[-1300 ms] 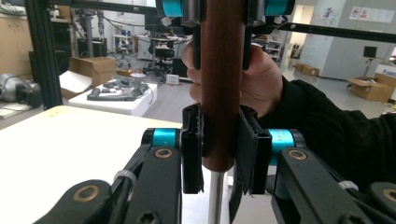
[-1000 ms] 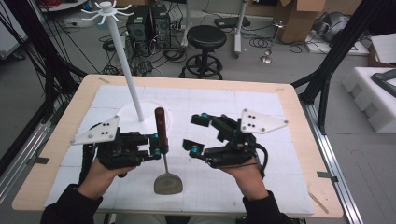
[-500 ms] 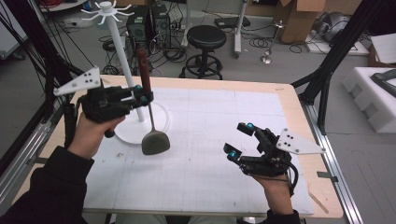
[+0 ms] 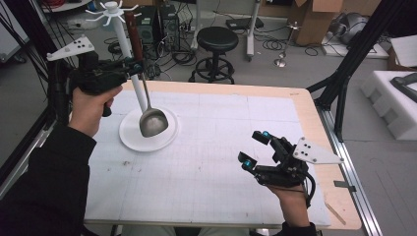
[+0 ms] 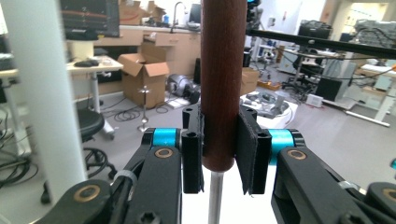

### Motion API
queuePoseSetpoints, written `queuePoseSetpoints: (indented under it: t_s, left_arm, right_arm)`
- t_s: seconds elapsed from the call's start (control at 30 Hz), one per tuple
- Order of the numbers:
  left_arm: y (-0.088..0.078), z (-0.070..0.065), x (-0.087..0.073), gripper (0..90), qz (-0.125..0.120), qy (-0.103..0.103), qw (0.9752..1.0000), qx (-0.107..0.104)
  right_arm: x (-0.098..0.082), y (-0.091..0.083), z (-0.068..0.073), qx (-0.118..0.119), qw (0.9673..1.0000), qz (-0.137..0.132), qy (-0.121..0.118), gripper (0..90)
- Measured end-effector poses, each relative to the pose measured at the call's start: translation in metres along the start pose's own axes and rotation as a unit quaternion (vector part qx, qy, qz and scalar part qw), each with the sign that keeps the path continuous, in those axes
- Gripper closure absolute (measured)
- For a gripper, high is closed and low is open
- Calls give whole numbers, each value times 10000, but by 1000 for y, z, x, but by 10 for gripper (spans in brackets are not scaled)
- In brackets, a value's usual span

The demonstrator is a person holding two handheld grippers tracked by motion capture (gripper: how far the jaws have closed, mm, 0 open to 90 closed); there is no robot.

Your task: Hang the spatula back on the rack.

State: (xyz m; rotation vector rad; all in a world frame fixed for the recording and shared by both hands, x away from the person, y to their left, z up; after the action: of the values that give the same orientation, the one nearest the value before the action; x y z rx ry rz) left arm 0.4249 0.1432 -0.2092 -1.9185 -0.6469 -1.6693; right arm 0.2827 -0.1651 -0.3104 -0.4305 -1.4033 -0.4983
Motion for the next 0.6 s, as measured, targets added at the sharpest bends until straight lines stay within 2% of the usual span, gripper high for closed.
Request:
queuePoseSetpoints:
  t_s: [0.1, 0.37, 0.43, 0.5, 0.6]
  left_arm:
    - [-1, 3, 0, 734, -11, -13, 10000, 78]
    - [1, 18, -3, 734, 29, -262, 9993, 278]
    - [1, 19, -6, 734, 101, -255, 9992, 278]
    - [0, 18, -8, 733, 54, -211, 9994, 266]
    - [-5, 19, -11, 715, -61, -282, 9993, 230]
  right_arm:
    - [1, 0, 1, 12, 10000, -3, 6, 208]
    - [2, 1, 3, 69, 10000, -7, 14, 208]
    - [1, 1, 2, 66, 10000, -3, 27, 208]
    - [0, 1, 2, 60, 10000, 5, 20, 208]
    - [-1, 0, 0, 27, 10000, 8, 49, 208]
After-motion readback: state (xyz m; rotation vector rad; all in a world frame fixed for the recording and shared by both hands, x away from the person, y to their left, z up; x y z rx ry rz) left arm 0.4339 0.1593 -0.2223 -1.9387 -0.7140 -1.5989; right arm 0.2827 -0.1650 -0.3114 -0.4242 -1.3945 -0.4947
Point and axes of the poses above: each handheld gripper's, and its own axes: y roughly forward along the jaws, x roughly out of its top, z roughly to its left, the point moved 9 cm from there along y, roughly forward along the jaws, and after that the axes turned 1 degree about -x, right-handed, at the moved point
